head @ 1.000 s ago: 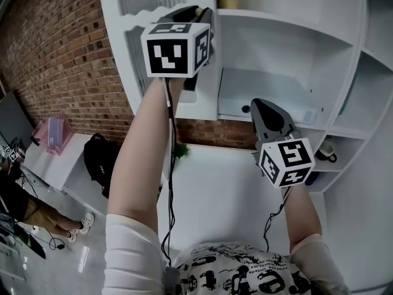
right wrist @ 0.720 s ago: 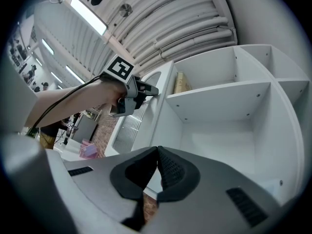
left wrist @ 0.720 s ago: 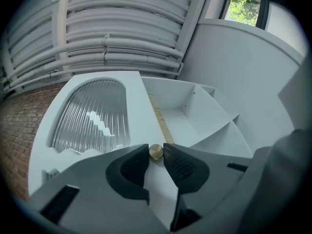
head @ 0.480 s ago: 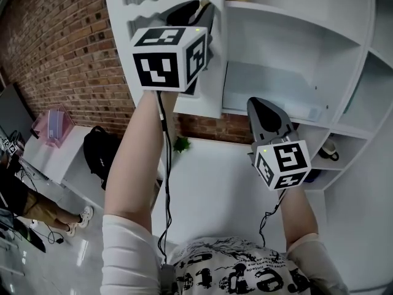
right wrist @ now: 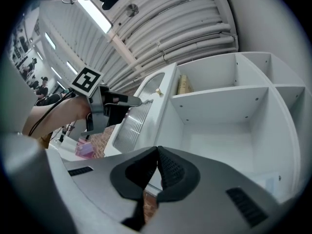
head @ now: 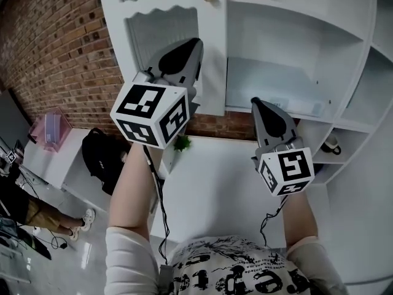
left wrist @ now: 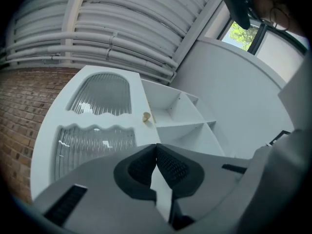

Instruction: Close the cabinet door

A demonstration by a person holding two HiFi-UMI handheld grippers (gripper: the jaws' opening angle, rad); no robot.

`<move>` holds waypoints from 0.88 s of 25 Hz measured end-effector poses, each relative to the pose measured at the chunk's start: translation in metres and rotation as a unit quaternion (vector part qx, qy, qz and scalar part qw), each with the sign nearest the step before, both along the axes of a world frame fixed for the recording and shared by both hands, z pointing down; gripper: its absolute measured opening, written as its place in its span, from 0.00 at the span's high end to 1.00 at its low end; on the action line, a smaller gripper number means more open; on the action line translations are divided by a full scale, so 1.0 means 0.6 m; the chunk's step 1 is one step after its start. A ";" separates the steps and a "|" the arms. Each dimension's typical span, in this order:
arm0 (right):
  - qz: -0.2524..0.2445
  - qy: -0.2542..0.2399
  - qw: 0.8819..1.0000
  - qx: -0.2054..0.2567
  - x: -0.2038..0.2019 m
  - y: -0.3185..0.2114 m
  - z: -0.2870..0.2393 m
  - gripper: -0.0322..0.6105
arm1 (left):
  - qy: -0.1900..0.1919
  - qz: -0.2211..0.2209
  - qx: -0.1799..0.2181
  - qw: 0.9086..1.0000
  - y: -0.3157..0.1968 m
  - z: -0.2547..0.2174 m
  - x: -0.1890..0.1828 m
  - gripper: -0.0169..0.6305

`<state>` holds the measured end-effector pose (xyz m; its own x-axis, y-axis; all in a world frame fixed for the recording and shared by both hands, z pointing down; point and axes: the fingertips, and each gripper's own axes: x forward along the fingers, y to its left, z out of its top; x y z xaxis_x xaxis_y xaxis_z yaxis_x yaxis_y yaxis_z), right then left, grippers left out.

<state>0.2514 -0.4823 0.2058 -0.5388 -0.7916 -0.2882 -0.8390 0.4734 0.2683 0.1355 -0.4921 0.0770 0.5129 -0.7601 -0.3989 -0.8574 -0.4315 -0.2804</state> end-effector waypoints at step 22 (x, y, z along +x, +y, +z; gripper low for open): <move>0.017 0.016 0.998 -0.064 -0.017 0.015 0.233 0.93 | -0.010 0.079 -0.185 0.980 0.001 0.462 -0.008 0.95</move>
<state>0.2410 -0.4731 0.3457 -0.5187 -0.8386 -0.1664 -0.8470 0.4776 0.2334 0.1307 -0.4913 0.3543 0.6405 -0.7614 -0.1001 -0.7679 -0.6333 -0.0961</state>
